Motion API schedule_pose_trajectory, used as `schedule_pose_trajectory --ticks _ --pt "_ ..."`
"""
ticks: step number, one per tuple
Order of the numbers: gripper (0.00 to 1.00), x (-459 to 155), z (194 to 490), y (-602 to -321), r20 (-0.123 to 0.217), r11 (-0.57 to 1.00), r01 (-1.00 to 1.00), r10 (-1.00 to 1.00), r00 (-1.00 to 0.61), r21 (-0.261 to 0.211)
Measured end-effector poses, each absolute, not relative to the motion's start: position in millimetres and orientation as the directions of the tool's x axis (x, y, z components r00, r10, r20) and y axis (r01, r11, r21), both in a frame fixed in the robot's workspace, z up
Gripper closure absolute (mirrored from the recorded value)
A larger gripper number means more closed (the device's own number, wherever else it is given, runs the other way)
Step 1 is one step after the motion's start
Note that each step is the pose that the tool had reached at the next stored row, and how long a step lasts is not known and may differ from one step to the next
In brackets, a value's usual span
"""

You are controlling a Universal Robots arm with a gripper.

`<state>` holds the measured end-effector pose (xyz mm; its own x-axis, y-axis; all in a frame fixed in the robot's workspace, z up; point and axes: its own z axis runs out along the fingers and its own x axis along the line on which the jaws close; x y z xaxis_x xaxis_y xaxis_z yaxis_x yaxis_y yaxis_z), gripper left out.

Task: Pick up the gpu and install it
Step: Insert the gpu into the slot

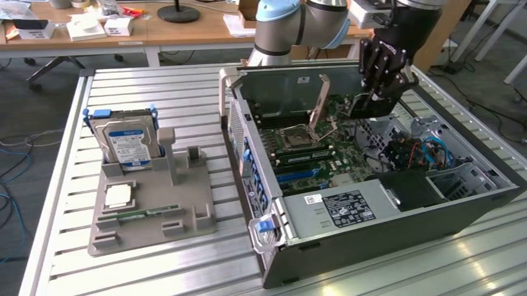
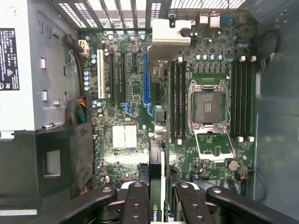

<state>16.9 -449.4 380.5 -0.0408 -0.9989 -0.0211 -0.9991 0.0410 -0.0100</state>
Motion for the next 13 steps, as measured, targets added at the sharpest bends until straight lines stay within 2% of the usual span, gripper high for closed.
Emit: schedule_pose_trajectory --ticks 13 --pt "0.74 8.8 377.7 -449.3 -0.021 0.042 -0.999 -0.999 -0.042 -0.01"
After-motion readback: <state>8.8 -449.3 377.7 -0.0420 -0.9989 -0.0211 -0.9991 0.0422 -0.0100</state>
